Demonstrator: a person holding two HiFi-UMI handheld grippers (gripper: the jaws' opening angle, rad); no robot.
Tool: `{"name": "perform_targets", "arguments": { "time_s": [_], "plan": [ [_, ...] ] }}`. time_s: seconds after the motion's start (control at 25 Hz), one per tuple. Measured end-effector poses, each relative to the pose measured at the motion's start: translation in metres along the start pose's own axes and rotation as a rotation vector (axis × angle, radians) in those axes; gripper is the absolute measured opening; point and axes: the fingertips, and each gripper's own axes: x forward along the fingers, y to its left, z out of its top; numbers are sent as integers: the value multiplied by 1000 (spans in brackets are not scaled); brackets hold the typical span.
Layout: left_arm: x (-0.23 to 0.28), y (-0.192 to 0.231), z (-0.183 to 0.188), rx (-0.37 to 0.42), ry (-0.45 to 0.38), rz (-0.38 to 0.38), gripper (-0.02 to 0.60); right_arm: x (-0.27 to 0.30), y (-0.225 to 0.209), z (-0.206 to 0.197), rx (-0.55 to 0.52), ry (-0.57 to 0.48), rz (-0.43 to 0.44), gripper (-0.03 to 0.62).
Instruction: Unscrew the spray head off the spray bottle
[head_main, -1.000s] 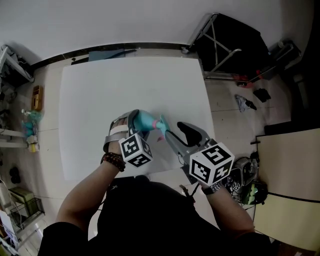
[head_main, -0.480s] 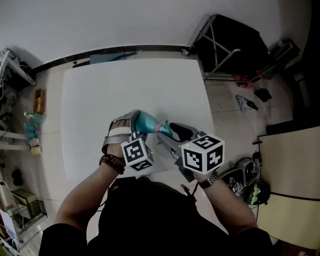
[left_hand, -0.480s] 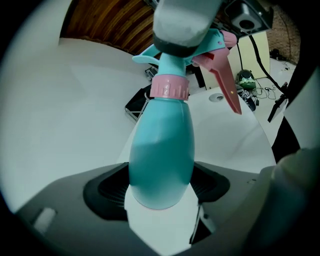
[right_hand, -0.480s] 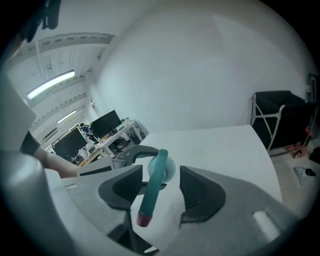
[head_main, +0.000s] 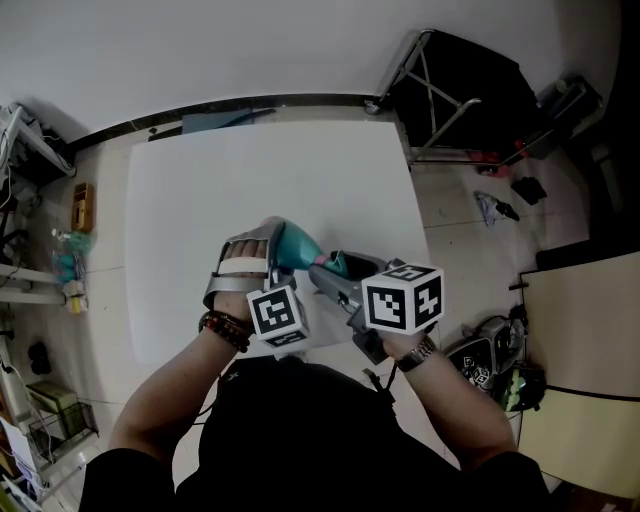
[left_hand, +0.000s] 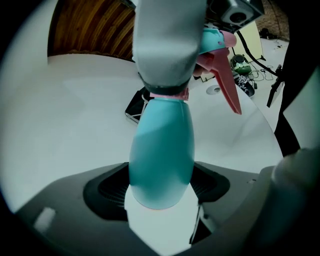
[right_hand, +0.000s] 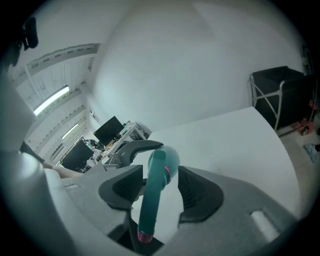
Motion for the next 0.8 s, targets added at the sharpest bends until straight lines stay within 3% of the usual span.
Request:
{"name": "perform_targets", "arguments": {
  "time_s": [0.08,0.2,0.4,0.8],
  "plan": [
    [-1,1,0,7,-1,7,403,0,0,-1,4,-3,0,201],
    [-1,0,0,9,2,5,403,-1,0,0,-7,-7,-2,124],
    [-3,-3,1,4,-1,-29,403,-2,3,-1,-98,17,-22,123],
    [-13,-30,4,42,-10,-225,402,-8,14,-23,-608,166,-59,121]
  ]
}}
